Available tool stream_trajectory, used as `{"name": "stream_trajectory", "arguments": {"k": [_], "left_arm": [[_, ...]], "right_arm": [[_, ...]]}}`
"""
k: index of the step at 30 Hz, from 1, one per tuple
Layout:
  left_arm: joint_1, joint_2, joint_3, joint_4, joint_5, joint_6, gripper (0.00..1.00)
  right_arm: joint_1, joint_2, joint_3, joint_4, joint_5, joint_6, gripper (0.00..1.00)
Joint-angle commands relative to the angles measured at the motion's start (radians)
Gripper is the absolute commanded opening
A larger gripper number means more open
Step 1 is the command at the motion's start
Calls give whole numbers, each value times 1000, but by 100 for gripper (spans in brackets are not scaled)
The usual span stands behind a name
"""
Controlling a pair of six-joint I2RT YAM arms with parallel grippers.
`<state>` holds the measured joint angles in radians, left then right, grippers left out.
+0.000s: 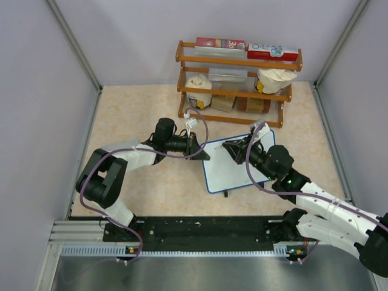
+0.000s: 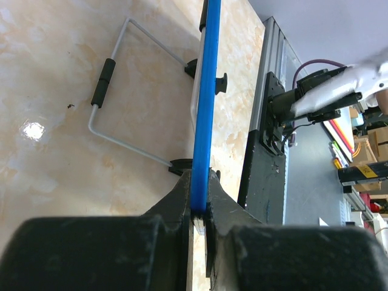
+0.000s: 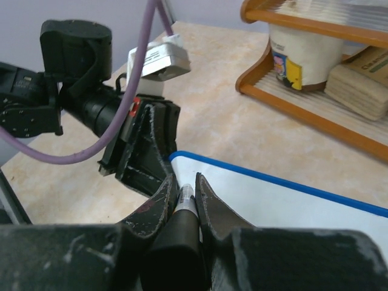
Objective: Write a sentence on the whiteboard
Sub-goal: Write with the whiteboard marker on the whiteboard.
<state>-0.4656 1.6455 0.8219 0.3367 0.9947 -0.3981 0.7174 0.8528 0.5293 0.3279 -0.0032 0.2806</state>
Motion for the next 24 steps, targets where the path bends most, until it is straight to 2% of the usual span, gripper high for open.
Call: {"name": "stream_trajectory", "arguments": {"k": [1,8,24], "left_arm": [[1,33,0,-62,-82,94,0],[2,34,0,-64,-82,94,0],[2,40,5,-67,-76,94,0]], "right_arm": [[79,46,44,19,111,-55,0],[80,68,35,65,210,-50,0],[80,138,57,137,197,-27,0]]}}
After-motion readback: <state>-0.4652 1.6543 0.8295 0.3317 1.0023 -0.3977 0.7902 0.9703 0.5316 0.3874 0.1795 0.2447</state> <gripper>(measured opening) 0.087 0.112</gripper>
